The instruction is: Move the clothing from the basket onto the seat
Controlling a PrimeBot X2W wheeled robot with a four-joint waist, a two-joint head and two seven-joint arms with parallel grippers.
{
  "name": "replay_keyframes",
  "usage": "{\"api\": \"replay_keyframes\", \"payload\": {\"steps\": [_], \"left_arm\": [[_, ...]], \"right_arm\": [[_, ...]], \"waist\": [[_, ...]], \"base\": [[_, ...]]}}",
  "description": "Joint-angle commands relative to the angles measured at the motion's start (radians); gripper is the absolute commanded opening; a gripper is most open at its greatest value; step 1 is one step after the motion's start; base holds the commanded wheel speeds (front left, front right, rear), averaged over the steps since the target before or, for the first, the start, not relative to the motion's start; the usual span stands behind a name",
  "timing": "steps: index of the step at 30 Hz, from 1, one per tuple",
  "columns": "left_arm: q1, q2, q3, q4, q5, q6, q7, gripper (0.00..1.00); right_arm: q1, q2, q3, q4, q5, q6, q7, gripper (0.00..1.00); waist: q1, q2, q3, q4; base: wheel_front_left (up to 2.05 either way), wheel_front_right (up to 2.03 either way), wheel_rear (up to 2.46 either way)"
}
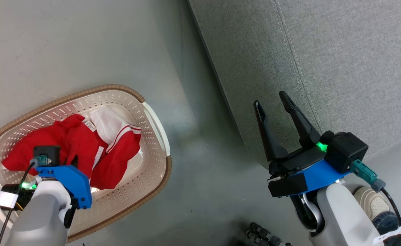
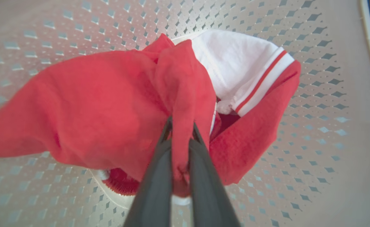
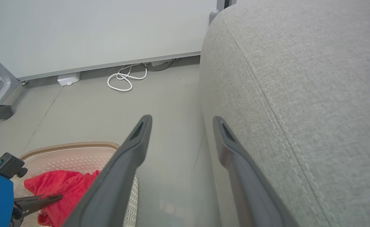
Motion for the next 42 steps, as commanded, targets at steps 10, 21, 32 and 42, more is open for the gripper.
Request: {"api": "replay_keyframes", "payload": {"steps": [10,21,32,42], "left_arm": [[0.007,-0.006,-0.029,0.009,-0.049,-0.001,0.005,0.0],[0.055,-0.061,-0.1,-0.028,-0.115,-0.001,-0.001,0.0],[0.124,-0.09,-0.242,-0.164,-0.239,-0.001,-0.052,0.0],[0.08,-0.145,-0.378,-0.277,-0.304,-0.001,-0.065,0.0]], "right_arm": [[-0.004,-0.001,0.004,0.01,-0.004,0.0,-0.005,1.0],[0.009,-0.002,-0.007,0.041,-0.025,0.0,-0.004,1.0],[0.053,-0.002,-0.011,0.104,-0.071,0.0,-0.004,1.0],[0.128,-0.002,-0.039,0.153,-0.097,0.0,-0.004,1.0]], "waist": [[-0.0001,0.0001,-0.031,0.009],[-0.0001,0.0001,-0.16,0.079],[-0.0001,0.0001,-0.386,0.204],[-0.0001,0.0001,-0.559,0.301]], "base": [[0.0,0.0,0.0],[0.0,0.0,0.0],[0.0,0.0,0.0],[0.0,0.0,0.0]]}}
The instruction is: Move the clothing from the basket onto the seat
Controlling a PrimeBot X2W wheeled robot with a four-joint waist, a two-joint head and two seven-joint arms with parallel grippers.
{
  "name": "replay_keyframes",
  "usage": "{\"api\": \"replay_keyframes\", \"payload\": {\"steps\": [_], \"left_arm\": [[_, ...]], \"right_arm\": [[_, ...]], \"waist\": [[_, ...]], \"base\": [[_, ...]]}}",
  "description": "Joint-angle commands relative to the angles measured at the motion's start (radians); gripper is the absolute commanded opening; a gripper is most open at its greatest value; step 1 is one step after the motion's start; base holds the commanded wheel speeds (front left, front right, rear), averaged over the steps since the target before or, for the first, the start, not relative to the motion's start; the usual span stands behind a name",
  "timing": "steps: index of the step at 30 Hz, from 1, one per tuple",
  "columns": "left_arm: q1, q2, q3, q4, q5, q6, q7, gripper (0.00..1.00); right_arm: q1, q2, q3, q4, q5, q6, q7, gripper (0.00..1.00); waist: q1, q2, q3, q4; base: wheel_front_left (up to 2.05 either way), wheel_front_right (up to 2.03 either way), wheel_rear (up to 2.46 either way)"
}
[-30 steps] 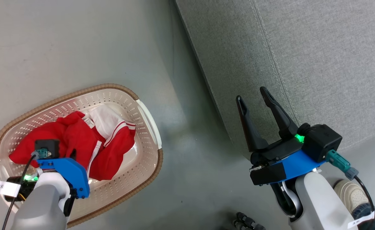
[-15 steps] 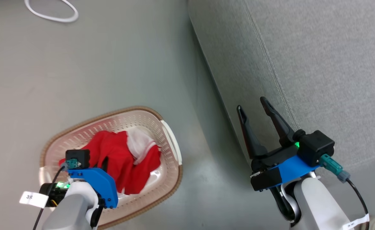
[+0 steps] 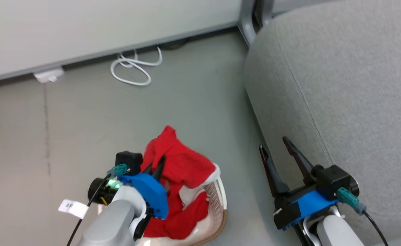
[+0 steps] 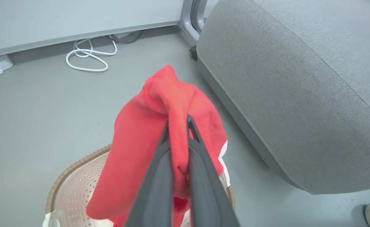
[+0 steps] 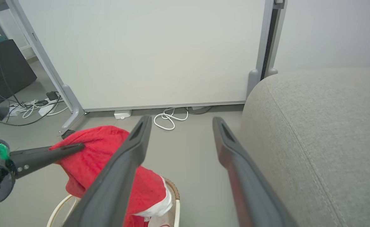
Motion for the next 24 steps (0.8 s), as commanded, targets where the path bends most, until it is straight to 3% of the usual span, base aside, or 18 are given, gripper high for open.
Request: {"api": "replay_keyframes", "payload": {"steps": [1,11,24], "left_arm": [[-0.022,-0.002,-0.005,-0.011,-0.005,-0.001,-0.005,0.0],[-0.114,-0.02,-0.059,-0.127,-0.014,-0.001,-0.003,0.0],[-0.268,-0.036,-0.112,-0.225,-0.014,-0.001,0.039,0.0]], "right_arm": [[0.014,-0.003,-0.002,0.004,-0.005,0.0,-0.004,1.0],[0.065,-0.003,-0.006,0.018,-0.019,0.0,0.012,1.0],[0.094,-0.003,-0.003,-0.005,-0.017,0.0,0.037,1.0]], "waist": [[0.0003,-0.0001,-0.064,0.056],[0.0003,-0.0001,-0.164,0.101],[0.0003,-0.0001,-0.212,0.113]], "base": [[0.0,0.0,0.0],[0.0,0.0,0.0],[0.0,0.0,0.0]]}}
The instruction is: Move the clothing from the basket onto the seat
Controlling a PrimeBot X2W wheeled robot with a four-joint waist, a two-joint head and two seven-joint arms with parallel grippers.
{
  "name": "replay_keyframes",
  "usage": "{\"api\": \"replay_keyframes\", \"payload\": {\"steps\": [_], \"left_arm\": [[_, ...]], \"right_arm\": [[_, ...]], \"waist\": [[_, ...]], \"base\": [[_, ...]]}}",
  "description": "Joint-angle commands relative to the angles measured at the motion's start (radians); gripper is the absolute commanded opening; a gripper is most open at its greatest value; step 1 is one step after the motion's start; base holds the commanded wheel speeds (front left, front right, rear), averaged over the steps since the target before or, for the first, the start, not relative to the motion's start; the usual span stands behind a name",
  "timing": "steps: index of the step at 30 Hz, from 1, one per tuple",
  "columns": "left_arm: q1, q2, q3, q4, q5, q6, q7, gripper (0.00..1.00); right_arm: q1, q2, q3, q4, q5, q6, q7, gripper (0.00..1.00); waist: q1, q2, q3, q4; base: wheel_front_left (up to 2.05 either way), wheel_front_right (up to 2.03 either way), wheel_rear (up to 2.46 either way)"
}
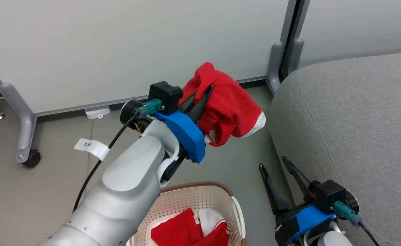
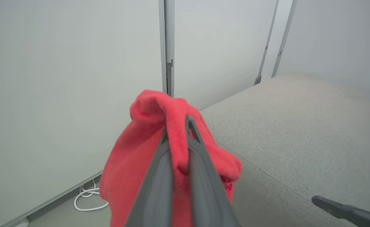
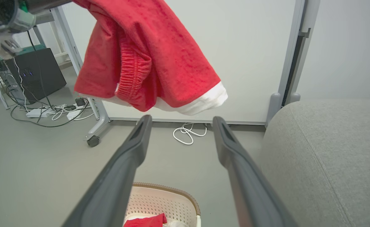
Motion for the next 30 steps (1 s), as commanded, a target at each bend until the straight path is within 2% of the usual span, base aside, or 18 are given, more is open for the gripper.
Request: {"api": "replay_keyframes", "payload": {"steps": [1,17,24,30], "left_arm": [[-0.021,-0.003,-0.005,-0.008,0.001,-0.001,0.003,0.0],[-0.048,-0.015,-0.07,-0.007,-0.032,-0.001,0.014,0.0],[-0.052,-0.021,-0.102,-0.022,-0.054,-0.001,0.013,0.0],[-0.057,-0.026,-0.127,-0.03,-0.069,-0.001,0.007,0.0]], "right_arm": [[0.012,-0.003,0.001,-0.006,-0.002,0.0,0.002,1.0],[0.019,-0.003,-0.007,-0.024,-0.026,0.0,0.024,1.0],[-0.068,-0.003,0.002,0.005,-0.077,0.0,0.064,1.0],[-0.179,-0.003,0.011,0.098,-0.119,0.0,0.093,1.0]], "waist": [[0.0001,-0.0001,-0.002,0.0],[0.0001,-0.0001,-0.017,-0.007],[0.0001,-0.0001,-0.015,-0.006],[0.0001,-0.0001,-0.012,0.002]], "base": [[0.0,0.0,0.0],[0.0,0.0,0.0],[0.0,0.0,0.0],[0.0,0.0,0.0]]}}
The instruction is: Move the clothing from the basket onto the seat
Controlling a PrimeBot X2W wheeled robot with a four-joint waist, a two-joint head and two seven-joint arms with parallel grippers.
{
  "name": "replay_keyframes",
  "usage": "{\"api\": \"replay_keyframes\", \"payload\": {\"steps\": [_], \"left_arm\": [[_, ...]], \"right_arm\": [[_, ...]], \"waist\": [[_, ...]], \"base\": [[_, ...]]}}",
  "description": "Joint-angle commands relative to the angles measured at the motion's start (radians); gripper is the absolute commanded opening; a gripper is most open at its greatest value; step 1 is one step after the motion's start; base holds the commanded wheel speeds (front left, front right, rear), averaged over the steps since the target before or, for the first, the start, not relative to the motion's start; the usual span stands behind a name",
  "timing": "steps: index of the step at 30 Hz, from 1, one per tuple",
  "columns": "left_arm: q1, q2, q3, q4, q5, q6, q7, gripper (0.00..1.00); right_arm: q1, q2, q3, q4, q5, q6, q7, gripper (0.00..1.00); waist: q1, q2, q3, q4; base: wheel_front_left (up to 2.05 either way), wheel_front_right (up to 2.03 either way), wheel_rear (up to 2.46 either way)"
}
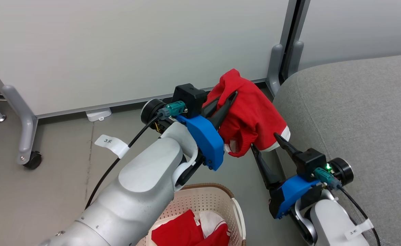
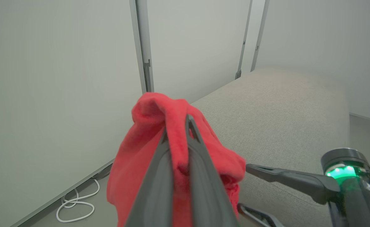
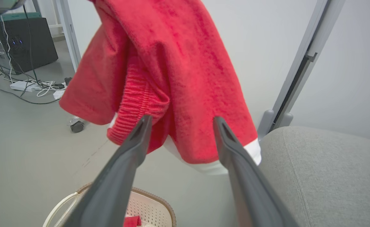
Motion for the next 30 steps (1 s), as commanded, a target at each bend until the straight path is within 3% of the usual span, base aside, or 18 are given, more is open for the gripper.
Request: {"api": "replay_keyframes", "payload": {"steps": [1,22,23,24,25,26,30], "left_arm": [[-0.016,-0.001,-0.008,-0.004,-0.007,-0.001,-0.005,0.0],[-0.045,-0.006,-0.082,-0.031,-0.077,-0.001,-0.016,0.0],[-0.047,-0.006,-0.086,-0.032,-0.079,-0.001,-0.014,0.0],[-0.048,-0.006,-0.089,-0.032,-0.081,-0.001,-0.015,0.0],[-0.048,-0.006,-0.089,-0.032,-0.081,-0.001,-0.015,0.0],[-0.05,-0.006,-0.093,-0.032,-0.084,-0.001,-0.016,0.0],[-0.05,-0.006,-0.101,-0.023,-0.089,-0.001,-0.019,0.0]], "right_arm": [[-0.029,-0.003,0.002,0.026,-0.015,0.0,0.006,1.0],[-0.285,-0.003,-0.006,0.362,-0.007,0.0,-0.058,1.0],[-0.292,-0.003,-0.003,0.374,0.001,0.0,-0.063,0.44],[-0.297,-0.003,0.001,0.382,0.011,0.0,-0.068,0.31],[-0.297,-0.003,0.001,0.382,0.011,0.0,-0.068,0.31],[-0.301,-0.003,0.006,0.391,0.02,0.0,-0.074,0.0],[-0.313,-0.003,0.018,0.425,0.048,0.0,-0.092,0.0]], "waist": [[0.0,0.0,0.0,0.003],[0.0,0.0,0.009,0.03],[0.0,0.0,0.009,0.031],[0.0,0.0,0.008,0.033],[0.0,0.0,0.008,0.033],[0.0,0.0,0.008,0.033],[0.0,0.0,0.004,0.034]], "base": [[0.0,0.0,0.0],[0.0,0.0,0.0],[0.0,0.0,0.0],[0.0,0.0,0.0],[0.0,0.0,0.0],[0.0,0.0,0.0],[0.0,0.0,0.0]]}}
